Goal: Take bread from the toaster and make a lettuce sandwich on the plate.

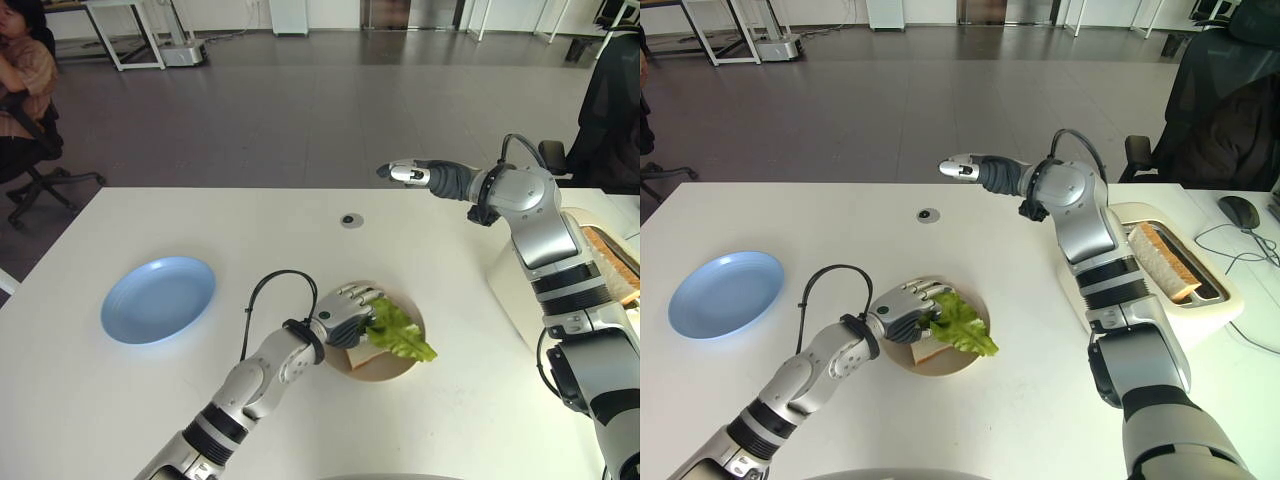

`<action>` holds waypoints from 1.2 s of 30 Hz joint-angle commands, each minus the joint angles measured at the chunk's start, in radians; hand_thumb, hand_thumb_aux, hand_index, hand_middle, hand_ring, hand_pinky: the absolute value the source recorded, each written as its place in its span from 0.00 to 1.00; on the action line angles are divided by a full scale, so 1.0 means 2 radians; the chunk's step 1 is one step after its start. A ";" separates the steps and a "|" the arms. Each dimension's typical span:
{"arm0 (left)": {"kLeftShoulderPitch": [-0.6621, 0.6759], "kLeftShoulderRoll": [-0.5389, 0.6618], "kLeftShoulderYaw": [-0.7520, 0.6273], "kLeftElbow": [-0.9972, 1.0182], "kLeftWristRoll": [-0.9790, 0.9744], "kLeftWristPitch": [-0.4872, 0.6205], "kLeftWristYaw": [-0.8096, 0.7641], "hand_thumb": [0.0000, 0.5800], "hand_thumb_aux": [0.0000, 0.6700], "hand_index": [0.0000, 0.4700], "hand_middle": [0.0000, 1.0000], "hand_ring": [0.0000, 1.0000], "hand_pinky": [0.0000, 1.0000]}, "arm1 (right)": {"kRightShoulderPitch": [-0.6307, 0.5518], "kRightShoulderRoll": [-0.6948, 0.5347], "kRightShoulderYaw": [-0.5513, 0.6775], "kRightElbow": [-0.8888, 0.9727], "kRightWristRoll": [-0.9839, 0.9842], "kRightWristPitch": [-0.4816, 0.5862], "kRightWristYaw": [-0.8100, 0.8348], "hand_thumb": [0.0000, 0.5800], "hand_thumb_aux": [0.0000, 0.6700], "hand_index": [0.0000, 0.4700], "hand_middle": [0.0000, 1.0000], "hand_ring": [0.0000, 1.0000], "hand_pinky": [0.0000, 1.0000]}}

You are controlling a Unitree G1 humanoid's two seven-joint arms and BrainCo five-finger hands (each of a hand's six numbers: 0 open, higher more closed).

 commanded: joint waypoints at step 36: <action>0.001 0.057 0.037 0.026 0.094 0.003 0.028 0.95 0.77 0.77 0.00 0.00 0.00 | 0.008 0.001 0.001 -0.019 0.002 0.006 0.017 0.00 0.00 0.00 0.00 0.00 0.00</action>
